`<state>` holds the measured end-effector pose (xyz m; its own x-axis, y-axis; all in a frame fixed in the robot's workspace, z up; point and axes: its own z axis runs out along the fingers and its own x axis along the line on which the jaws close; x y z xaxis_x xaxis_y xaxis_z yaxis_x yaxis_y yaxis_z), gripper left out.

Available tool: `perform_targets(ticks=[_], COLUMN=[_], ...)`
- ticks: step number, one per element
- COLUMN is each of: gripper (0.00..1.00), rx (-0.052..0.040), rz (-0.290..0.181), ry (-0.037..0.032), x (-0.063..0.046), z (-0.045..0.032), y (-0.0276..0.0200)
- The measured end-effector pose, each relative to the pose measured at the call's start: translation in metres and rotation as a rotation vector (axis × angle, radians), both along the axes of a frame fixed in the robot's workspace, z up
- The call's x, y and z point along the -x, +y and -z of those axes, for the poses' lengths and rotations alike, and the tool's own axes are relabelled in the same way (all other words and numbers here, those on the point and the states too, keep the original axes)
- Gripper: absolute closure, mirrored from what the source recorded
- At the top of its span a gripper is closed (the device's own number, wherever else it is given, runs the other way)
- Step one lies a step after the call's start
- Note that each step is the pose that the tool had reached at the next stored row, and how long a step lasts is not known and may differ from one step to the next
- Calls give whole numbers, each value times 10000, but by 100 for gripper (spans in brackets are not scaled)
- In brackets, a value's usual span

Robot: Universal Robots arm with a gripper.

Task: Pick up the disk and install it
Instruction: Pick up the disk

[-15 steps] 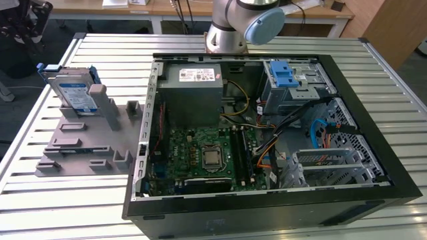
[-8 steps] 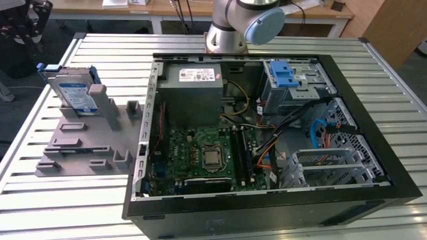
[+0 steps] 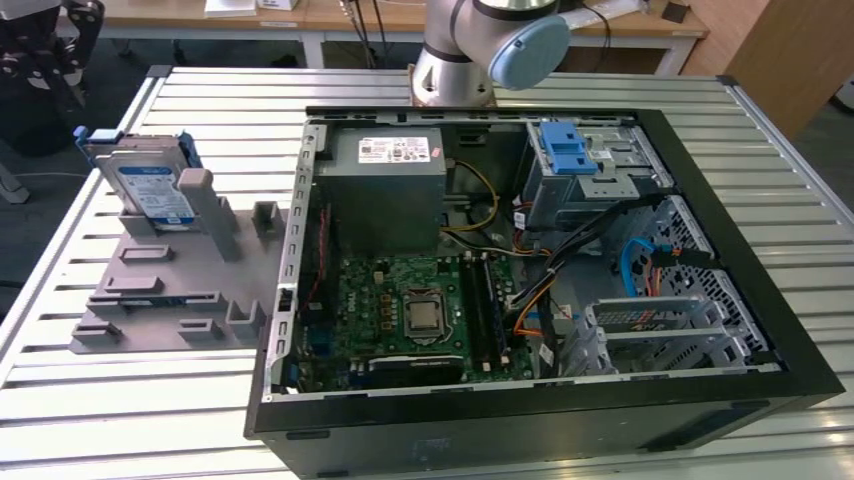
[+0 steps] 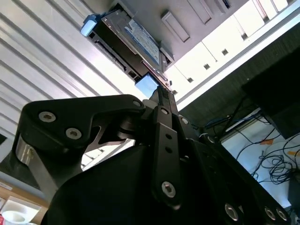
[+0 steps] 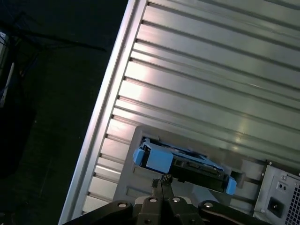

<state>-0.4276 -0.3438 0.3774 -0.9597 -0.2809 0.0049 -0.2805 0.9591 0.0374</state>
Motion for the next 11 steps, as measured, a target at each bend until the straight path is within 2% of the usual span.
perform_targets(ticks=[11], gripper=[89], rx=[13], rz=[-1093], ry=[0], x=[0], z=[1], y=[0])
